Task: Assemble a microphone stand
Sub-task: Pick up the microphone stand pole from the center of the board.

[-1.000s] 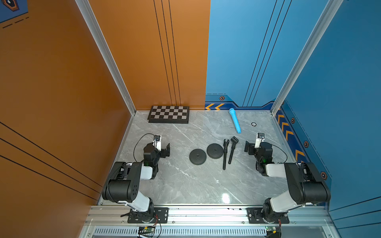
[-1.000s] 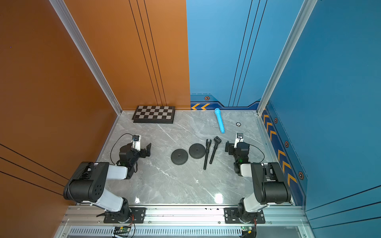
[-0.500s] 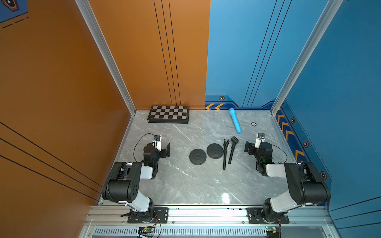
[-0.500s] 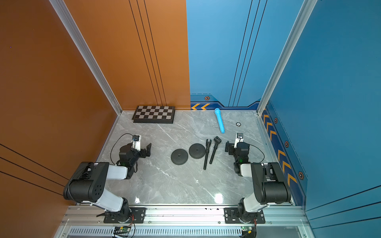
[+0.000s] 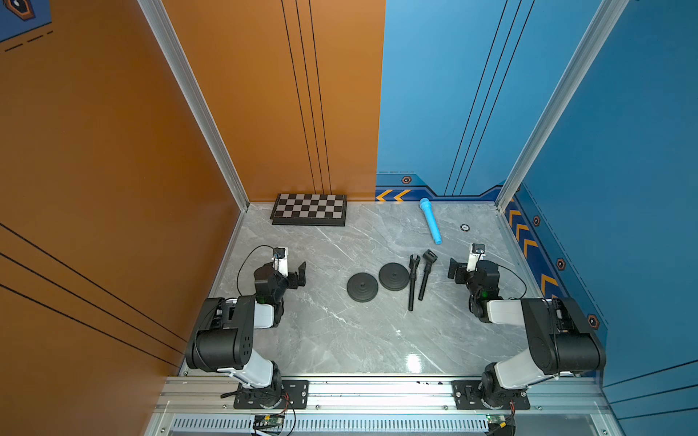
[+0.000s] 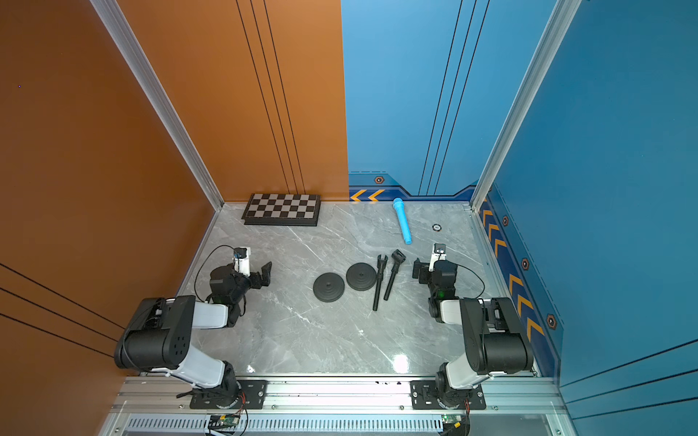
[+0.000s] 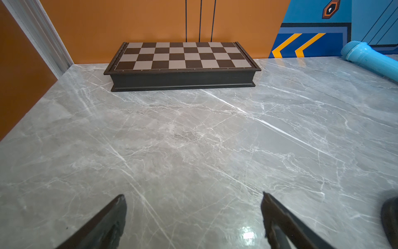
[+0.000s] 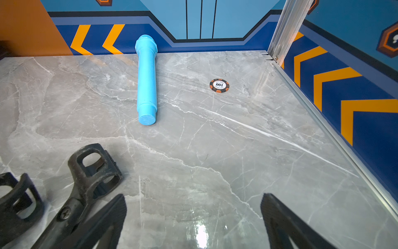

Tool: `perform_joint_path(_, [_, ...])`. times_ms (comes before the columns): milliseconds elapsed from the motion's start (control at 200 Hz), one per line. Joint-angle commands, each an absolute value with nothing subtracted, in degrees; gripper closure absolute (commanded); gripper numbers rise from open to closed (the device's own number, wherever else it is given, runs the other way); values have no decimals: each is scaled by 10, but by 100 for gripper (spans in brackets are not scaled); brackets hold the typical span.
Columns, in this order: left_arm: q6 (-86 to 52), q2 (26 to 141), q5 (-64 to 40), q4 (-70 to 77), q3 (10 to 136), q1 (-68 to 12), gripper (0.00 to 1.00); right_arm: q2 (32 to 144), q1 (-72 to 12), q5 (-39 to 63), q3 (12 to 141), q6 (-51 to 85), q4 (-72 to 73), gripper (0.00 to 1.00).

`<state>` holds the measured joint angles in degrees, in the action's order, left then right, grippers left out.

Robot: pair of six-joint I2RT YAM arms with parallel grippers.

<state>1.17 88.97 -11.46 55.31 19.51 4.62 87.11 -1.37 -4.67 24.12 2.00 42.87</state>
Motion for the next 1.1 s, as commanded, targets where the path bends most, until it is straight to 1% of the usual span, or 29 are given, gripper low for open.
perform_joint_path(0, [-1, 846, -80, 548, 183, 34, 2, 816, -9, -40, 288, 23, 315, 0])
perform_joint_path(115, [17, 743, -5, 545, 136, -3, 2, 739, -14, -62, 288, 45, 263, 0])
perform_joint_path(230, [37, 634, 55, 537, 83, -64, 2, 650, -23, -81, 295, 67, 193, 0])
perform_joint_path(295, [39, 571, 87, 517, 63, -103, 2, 600, -25, -78, 314, 79, 128, 0])
perform_joint_path(360, [62, 494, 101, 449, 58, -151, 2, 568, -25, -85, 345, 105, 33, 0])
perform_joint_path(405, [73, 434, 135, 370, 69, -189, 2, 555, -26, -112, 373, 139, -40, 0])
perform_joint_path(445, [71, 383, 158, 288, 86, -213, 2, 548, -25, -153, 393, 195, -109, 0])
perform_joint_path(500, [48, 334, 173, 217, 104, -231, 2, 544, -19, -196, 414, 287, -188, 0])
perform_joint_path(530, [27, 317, 176, 178, 118, -236, 2, 540, -9, -170, 416, 306, -209, 0])
perform_joint_path(606, [-29, 297, 160, 56, 168, -244, 2, 527, 23, -32, 410, 311, -224, 0])
perform_joint_path(681, [-76, 302, 138, -51, 223, -261, 2, 512, 23, 20, 397, 331, -234, 0])
perform_joint_path(761, [-98, 310, 89, -132, 265, -285, 2, 501, -6, 15, 385, 343, -262, 0])
perform_joint_path(836, [-109, 305, 10, -151, 281, -293, 2, 508, -59, 12, 377, 343, -275, 1])
perform_joint_path(866, [-126, 301, -3, -156, 285, -295, 2, 516, -88, 2, 376, 345, -280, 2])
perform_joint_path(986, [-206, 271, -17, -159, 288, -291, 2, 551, -202, -76, 386, 358, -294, 5])
perform_joint_path(1021, [-241, 250, 1, -160, 280, -282, 2, 563, -219, -90, 388, 362, -293, 5])
perform_joint_path(1066, [-322, 213, 39, -173, 259, -268, 2, 580, -227, -99, 391, 364, -289, 6])
perform_joint_path(1096, [-377, 184, 55, -177, 239, -259, 2, 596, -227, -100, 395, 364, -286, 8])
